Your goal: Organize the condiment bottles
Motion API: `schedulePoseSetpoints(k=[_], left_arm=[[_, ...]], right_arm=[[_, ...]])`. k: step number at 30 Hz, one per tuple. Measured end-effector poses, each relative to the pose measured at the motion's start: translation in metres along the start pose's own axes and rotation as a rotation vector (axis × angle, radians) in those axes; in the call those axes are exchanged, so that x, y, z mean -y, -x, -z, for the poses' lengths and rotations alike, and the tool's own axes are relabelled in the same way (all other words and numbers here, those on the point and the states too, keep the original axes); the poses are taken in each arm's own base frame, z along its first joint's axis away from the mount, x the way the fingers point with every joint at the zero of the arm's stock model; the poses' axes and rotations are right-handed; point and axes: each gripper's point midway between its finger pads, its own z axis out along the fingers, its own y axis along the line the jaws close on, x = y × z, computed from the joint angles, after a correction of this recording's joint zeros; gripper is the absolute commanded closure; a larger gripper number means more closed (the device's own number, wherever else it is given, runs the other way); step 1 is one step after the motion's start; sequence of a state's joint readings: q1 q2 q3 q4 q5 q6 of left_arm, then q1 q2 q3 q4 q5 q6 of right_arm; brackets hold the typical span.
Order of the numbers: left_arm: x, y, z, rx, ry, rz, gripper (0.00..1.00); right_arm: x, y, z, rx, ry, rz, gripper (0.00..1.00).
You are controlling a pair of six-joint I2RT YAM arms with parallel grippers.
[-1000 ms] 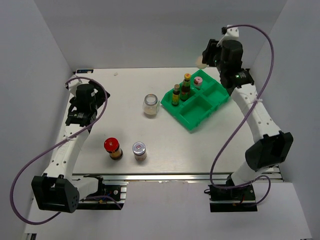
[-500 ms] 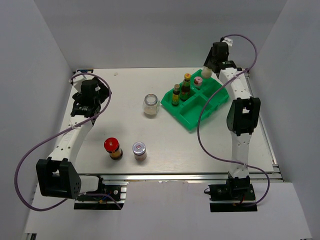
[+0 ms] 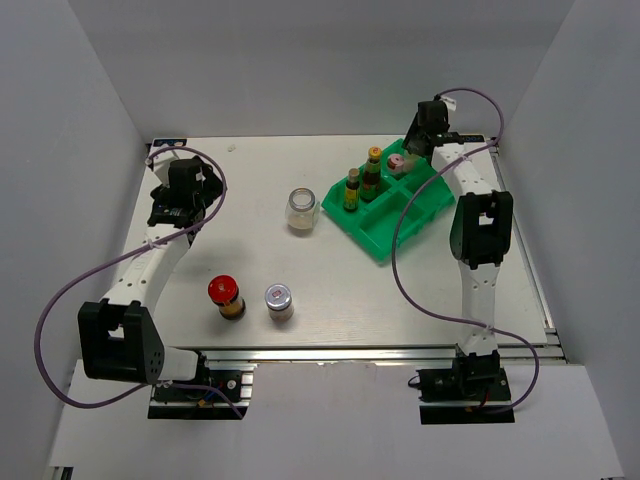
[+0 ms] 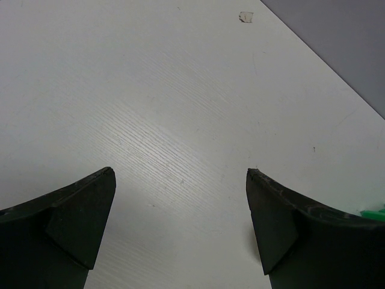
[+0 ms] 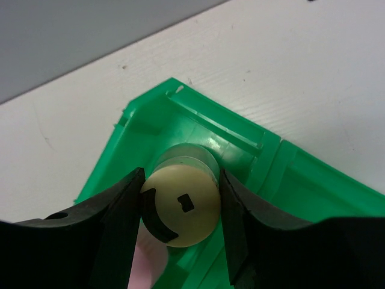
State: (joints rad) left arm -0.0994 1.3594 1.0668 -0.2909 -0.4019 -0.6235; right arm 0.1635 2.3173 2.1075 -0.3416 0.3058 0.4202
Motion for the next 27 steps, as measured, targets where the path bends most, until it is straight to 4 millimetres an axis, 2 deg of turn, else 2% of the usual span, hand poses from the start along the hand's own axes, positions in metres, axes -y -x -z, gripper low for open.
schedulePoseSetpoints(k=[2, 5, 6, 8, 14, 18, 22, 24, 25, 27], left_arm=[[0.001, 0.000, 0.000, -0.002, -0.003, -0.003, 0.02], [0.002, 0.001, 0.000, 0.001, -0.009, -0.001, 0.02], [0.002, 0.001, 0.000, 0.002, -0.011, -0.001, 0.02], [0.003, 0.001, 0.000, 0.002, -0.016, 0.001, 0.02], [0.004, -0.001, 0.000, -0.010, -0.020, 0.000, 0.02], [0.005, -0.001, 0.000, -0.017, -0.019, 0.004, 0.02], [0.005, 0.000, 0.002, -0.023, -0.017, 0.010, 0.02], [0.004, -0.001, 0.005, -0.031, -0.013, 0.013, 0.02], [0.003, -0.001, 0.007, -0.033, -0.012, 0.016, 0.02], [0.003, 0.001, 0.013, -0.032, -0.018, 0.026, 0.02]], right_arm=[[0.003, -0.011, -0.006, -0.022, -0.008, 0.006, 0.66], [0.003, -0.016, -0.014, -0.019, -0.007, 0.007, 0.35], [0.003, -0.016, -0.014, -0.018, -0.006, 0.005, 0.32], [0.002, -0.015, -0.014, -0.015, -0.004, 0.005, 0.26], [0.001, -0.028, -0.018, -0.033, 0.014, 0.013, 0.22], [-0.003, -0.024, -0.013, -0.025, 0.027, 0.017, 0.21], [-0.006, -0.001, 0.011, 0.016, 0.042, 0.019, 0.17], [-0.008, 0.019, 0.032, 0.056, 0.055, 0.021, 0.14], [-0.010, 0.032, 0.048, 0.083, 0.066, 0.020, 0.11], [-0.013, 0.057, 0.078, 0.137, 0.095, 0.016, 0.11]])
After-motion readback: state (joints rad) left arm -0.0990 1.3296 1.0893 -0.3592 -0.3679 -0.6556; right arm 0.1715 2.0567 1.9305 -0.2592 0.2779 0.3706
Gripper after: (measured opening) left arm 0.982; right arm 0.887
